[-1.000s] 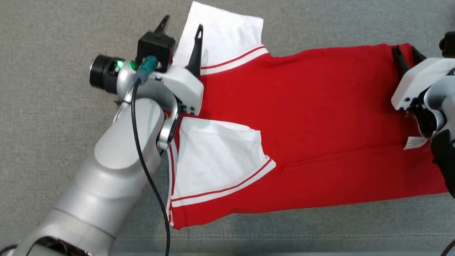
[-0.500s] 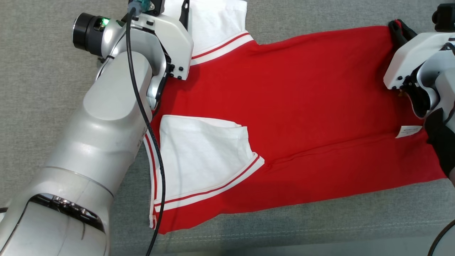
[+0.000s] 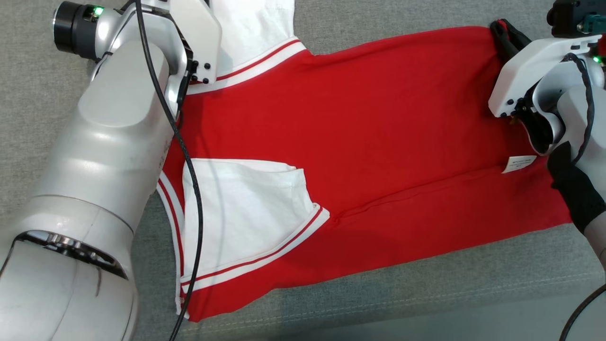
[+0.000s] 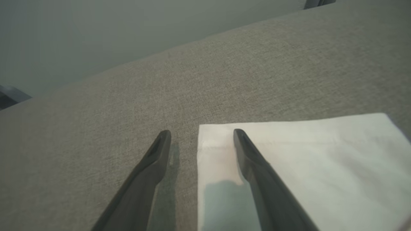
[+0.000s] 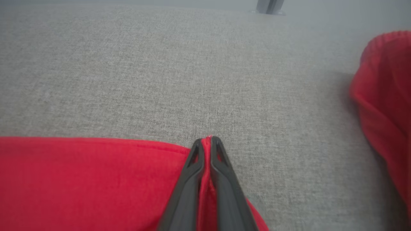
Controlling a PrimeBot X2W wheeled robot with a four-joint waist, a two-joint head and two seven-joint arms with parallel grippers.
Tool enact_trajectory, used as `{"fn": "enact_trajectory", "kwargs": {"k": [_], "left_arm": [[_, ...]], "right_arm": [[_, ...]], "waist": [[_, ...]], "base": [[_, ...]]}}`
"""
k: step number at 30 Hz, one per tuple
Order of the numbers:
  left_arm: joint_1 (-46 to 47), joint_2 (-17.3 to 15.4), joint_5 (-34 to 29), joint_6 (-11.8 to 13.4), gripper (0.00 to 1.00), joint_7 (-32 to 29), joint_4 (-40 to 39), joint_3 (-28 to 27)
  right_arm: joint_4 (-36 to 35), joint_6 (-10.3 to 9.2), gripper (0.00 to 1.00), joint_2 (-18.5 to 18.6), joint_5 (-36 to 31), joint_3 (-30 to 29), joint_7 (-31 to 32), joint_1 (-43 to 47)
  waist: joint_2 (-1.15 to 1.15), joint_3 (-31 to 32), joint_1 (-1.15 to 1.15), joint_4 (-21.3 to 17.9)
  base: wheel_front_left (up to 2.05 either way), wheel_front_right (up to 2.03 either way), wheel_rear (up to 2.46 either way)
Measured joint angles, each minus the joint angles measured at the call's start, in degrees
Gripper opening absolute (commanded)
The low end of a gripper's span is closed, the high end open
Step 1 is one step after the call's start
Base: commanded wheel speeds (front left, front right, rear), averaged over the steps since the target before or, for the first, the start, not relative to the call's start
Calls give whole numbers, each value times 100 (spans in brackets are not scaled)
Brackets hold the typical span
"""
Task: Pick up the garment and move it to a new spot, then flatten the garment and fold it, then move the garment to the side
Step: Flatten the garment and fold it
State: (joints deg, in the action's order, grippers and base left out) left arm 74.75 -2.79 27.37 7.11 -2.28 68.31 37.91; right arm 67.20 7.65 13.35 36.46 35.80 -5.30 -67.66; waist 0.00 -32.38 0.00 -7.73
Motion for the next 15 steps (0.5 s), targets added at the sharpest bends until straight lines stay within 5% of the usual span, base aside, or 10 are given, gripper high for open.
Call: {"fn": "enact_trajectory", "kwargs": {"k": [2,3,4,9,15], "left_arm": [[80,5,18,-8,45,-96,135,-2],[95,8,45,-33,39,-155,192,-5],[96,12,78,-89,3,-215,247,-25],[132,22,142,-159,0,-315,370,-27],[142,13,147,-249,0,694,267,-63]], "right_arm": [[-16,1,0,-14,52,55,3,-8],[-19,1,0,-25,75,88,5,-13],[-20,1,0,-32,92,125,5,-13],[-21,1,0,-47,205,253,31,-13],[-67,0,0,22,414,332,-86,11]], "waist": [[0,-12,0,-59],[0,-13,0,-87],[0,-12,0,-113],[0,4,0,-197],[0,77,0,-117]], "base": [[0,0,0],[0,0,0],[0,0,0],[0,0,0],[0,0,0]]}}
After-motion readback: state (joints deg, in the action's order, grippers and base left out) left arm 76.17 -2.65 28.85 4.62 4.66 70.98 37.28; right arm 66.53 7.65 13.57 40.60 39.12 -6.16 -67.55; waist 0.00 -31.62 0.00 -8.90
